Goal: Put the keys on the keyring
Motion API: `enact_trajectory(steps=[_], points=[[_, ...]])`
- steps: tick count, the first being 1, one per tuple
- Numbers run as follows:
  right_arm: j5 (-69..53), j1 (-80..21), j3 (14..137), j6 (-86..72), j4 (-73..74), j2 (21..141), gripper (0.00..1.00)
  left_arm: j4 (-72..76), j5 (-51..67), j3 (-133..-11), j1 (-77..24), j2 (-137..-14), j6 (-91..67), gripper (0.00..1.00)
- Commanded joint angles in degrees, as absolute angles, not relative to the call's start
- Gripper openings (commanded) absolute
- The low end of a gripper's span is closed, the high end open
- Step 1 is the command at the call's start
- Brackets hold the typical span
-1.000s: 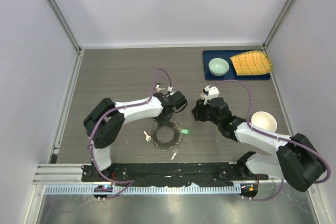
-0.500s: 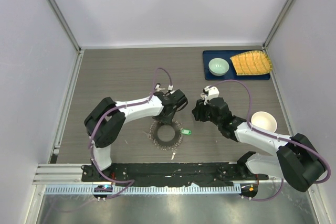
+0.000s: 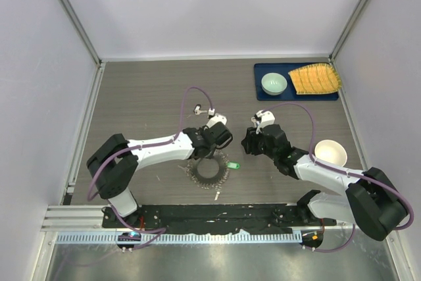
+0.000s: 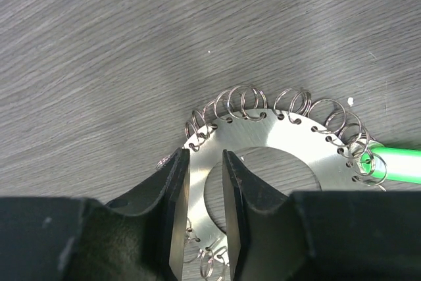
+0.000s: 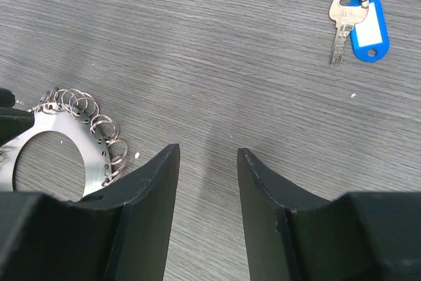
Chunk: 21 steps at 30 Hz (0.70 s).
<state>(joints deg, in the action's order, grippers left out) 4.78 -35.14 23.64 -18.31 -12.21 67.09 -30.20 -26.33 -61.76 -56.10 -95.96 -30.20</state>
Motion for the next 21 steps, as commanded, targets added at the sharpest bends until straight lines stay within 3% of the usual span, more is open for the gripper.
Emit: enact_trajectory(steps=[1,21], points=[[4.57,-35.07,23.56,-18.02,-14.94,65.48,0.47,-27.15,-30.67,-61.7,-56.78,-96.5,-30.15,0.28],[4.22,-35.07,23.38,-18.19,-15.29,65.48,0.47,-30.41,-31.38,-62.75,-57.3,-100.55,-32.26,0.24]])
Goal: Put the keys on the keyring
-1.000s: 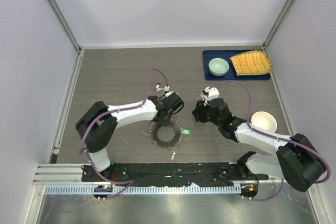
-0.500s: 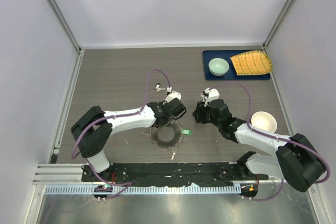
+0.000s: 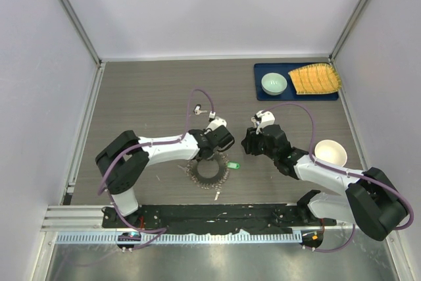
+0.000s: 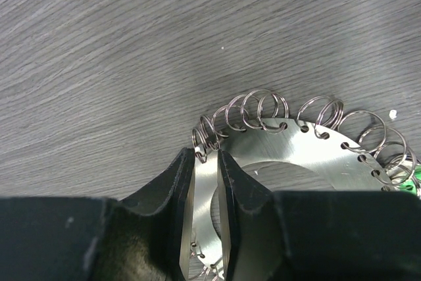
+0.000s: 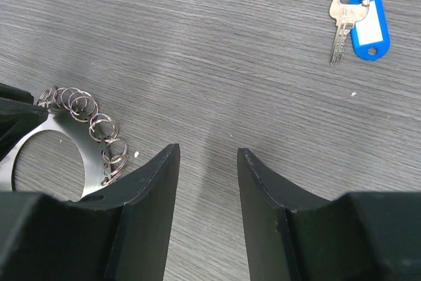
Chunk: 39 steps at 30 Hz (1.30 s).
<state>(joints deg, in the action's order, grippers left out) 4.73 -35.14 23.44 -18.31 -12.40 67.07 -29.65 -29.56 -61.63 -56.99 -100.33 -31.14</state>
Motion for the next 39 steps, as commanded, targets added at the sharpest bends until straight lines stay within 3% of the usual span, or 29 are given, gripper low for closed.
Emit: enact_trajectory(steps=[1,26,35,39], points=[[4.31,-35.07,23.38,-18.19,-15.29,65.48,0.47,-30.58,-31.29,-62.75,-57.3,-100.55,-32.34,0.24],[4.04,-35.07,23.03,-18.28,-15.38,65.3,0.47,-28.57,-32.26,-62.23,-57.3,-103.09,-32.96,0.15],[3.34,-35.07,23.03,-18.19,-15.12,64.95,0.47,-27.25,-34.63,-60.56,-57.22,-102.57,-33.49,0.01],[3.16,-35.07,23.2,-18.02,-14.5,63.9,0.47,-24.88,-35.33,-58.37,-57.22,-98.54,-31.65,0.0]])
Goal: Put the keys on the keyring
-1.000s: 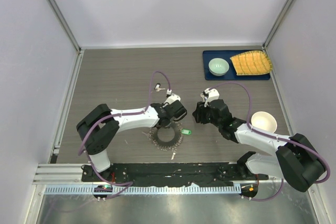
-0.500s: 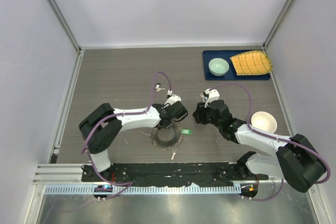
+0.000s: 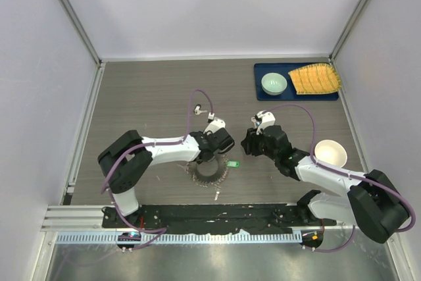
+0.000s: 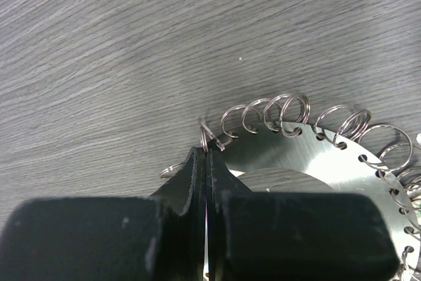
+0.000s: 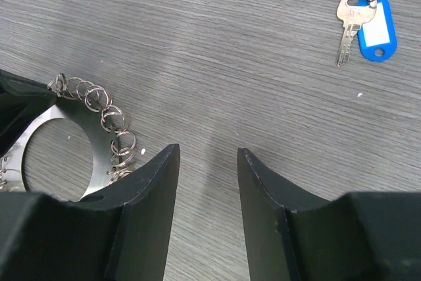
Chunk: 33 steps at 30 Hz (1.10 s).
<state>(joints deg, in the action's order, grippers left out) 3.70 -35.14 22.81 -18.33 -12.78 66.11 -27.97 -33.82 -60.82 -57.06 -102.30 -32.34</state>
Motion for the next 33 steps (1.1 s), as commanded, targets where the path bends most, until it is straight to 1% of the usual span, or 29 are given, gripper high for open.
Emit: enact_trajectory(steps=[1,5,9,13,14,16,20,23,26,30,33], points=[[3.08,-35.07,23.46,-18.02,-13.72,63.11,0.47,-23.92,-35.16,-56.97,-57.22,-96.87,-30.25,0.0],[4.04,-35.07,24.08,-17.49,-11.61,60.04,0.46,-18.04,-32.97,-52.74,-57.22,-88.7,-25.15,0.0],[6.32,-35.07,25.84,-16.7,-6.79,57.4,0.47,-16.09,-27.96,-49.84,-56.69,-80.79,-20.57,0.0],[10.54,-35.07,29.17,-16.09,-2.48,56.25,0.49,-16.52,-21.11,-48.78,-55.03,-75.7,-17.58,0.0],[12.37,-34.98,29.79,-16.0,-1.76,56.25,0.5,-16.44,-17.09,-48.52,-54.58,-74.72,-16.27,0.0],[14.31,-34.98,31.8,-15.73,-0.36,56.51,0.5,-16.79,-12.94,-48.52,-52.4,-71.82,-14.77,0.0],[17.57,-34.89,36.11,-13.46,3.07,59.32,0.51,-20.11,-3.28,-50.18,-48.44,-67.78,-11.52,0.0],[20.12,-34.63,39.11,-12.22,4.22,62.39,0.51,-22.75,-0.27,-52.2,-46.85,-64.96,-7.22,0.0],[21.35,-34.19,41.48,-11.17,4.31,65.3,0.51,-24.86,5.35,-53.7,-44.31,-62.76,-3.17,0.0],[22.76,-33.4,44.81,-9.67,4.31,68.72,0.51,-25.22,14.04,-54.32,-41.31,-61.26,1.3,0.0],[22.24,-32.18,46.49,-8.62,4.22,70.92,0.51,-25.23,17.22,-54.05,-40.61,-60.12,4.65,0.0]])
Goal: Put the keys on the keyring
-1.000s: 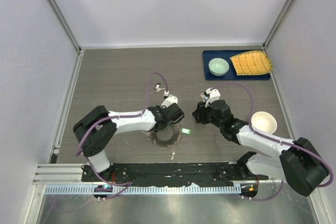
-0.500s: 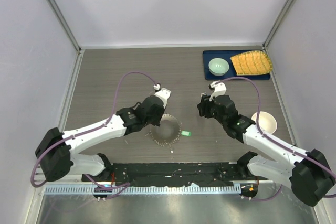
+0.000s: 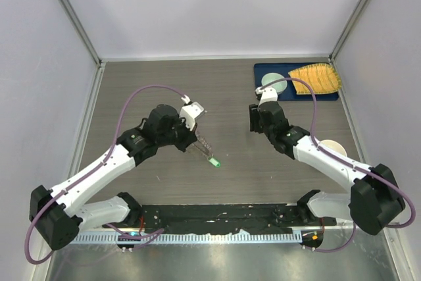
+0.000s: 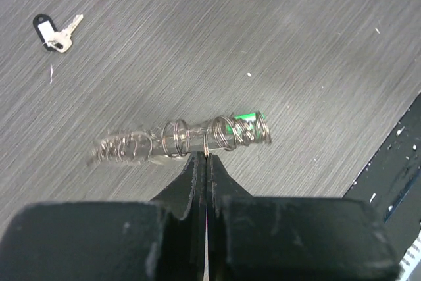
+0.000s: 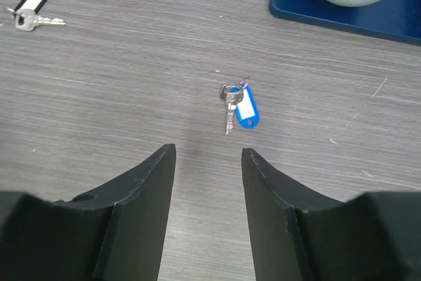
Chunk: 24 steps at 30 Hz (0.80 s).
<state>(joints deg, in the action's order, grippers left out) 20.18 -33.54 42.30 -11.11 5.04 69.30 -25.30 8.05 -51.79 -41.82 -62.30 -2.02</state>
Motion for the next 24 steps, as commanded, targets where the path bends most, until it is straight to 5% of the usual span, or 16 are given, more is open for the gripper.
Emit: enact_trajectory(steps=[1,15,24], points=[[21.89,-31.82,46.67,-8.53,4.22,71.36,0.5,-25.49,17.84,-53.88,-40.61,-59.86,6.66,0.0],[15.12,-24.35,46.94,-13.97,0.35,82.79,0.47,-21.36,17.93,-48.78,-40.52,-55.28,9.76,0.0],[17.49,-23.64,49.04,-22.04,-9.4,91.84,0.35,-20.48,15.47,-48.52,-40.6,-55.11,8.61,0.0]])
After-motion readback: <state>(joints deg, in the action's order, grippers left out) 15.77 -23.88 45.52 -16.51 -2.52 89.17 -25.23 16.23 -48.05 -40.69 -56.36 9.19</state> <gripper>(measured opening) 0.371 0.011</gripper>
